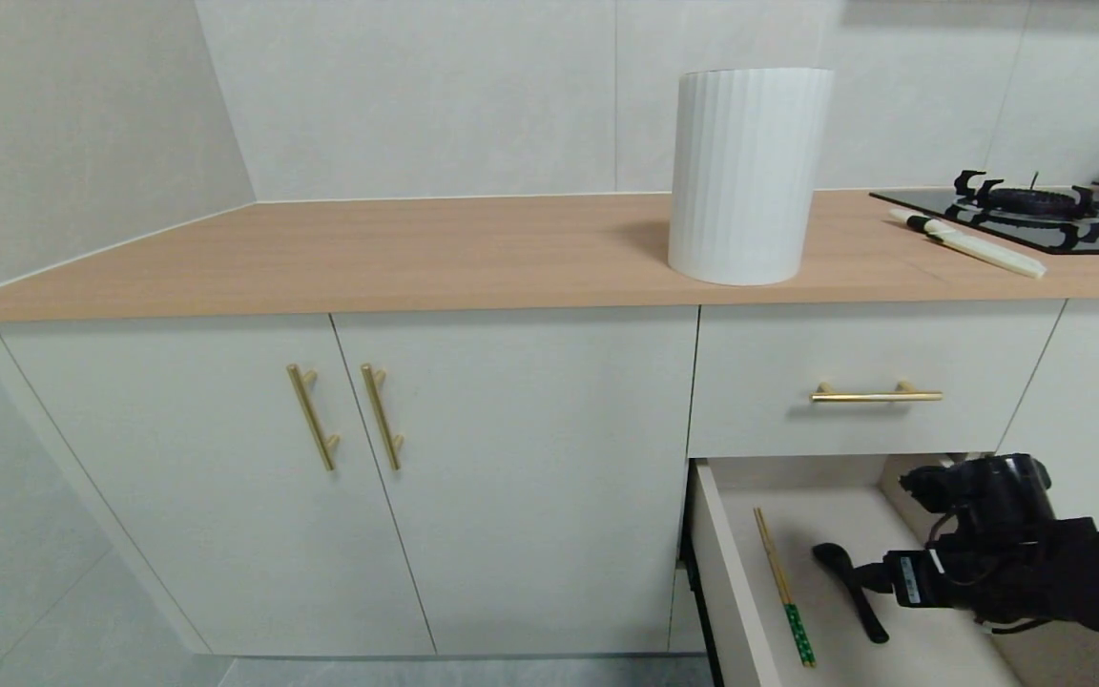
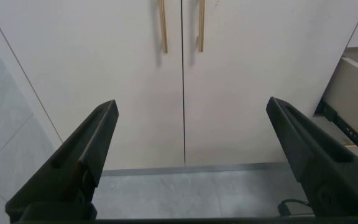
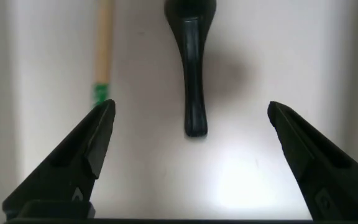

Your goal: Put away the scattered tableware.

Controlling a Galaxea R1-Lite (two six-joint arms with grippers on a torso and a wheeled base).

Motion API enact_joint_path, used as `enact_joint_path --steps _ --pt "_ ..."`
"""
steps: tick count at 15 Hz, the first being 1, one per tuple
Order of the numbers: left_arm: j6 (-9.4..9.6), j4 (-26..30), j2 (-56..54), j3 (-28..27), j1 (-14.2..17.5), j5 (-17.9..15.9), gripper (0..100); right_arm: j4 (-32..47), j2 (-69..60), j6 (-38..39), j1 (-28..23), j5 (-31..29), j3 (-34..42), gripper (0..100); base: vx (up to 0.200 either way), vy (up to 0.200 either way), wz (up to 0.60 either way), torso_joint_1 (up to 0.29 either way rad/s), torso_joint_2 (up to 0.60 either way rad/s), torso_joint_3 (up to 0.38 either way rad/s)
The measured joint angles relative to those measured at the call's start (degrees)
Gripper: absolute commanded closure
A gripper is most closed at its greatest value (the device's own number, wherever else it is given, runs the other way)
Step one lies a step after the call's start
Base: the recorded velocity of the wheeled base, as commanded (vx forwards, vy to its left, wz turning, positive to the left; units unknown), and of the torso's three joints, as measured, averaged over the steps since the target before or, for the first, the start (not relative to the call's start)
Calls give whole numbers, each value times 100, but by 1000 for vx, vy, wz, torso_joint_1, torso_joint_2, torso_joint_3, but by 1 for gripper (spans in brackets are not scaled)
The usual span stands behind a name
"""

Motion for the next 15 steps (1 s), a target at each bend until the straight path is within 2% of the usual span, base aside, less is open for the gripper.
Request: enact_joint_path --steps 4,7,13,15 --pt "10 0 0 0 0 0 0 451 -1474 -7 235 199 653 0 0 0 0 0 0 0" --pt "16 0 0 0 0 2 0 928 -2256 -24 533 238 785 0 0 0 0 0 0 0" --pt "-9 0 0 0 0 7 0 1752 -3345 -208 869 260 796 0 -200 0 0 1 2 3" --pt "-6 0 0 0 2 7 0 1905 -3555 -288 887 501 798 0 -100 0 0 -1 1 6"
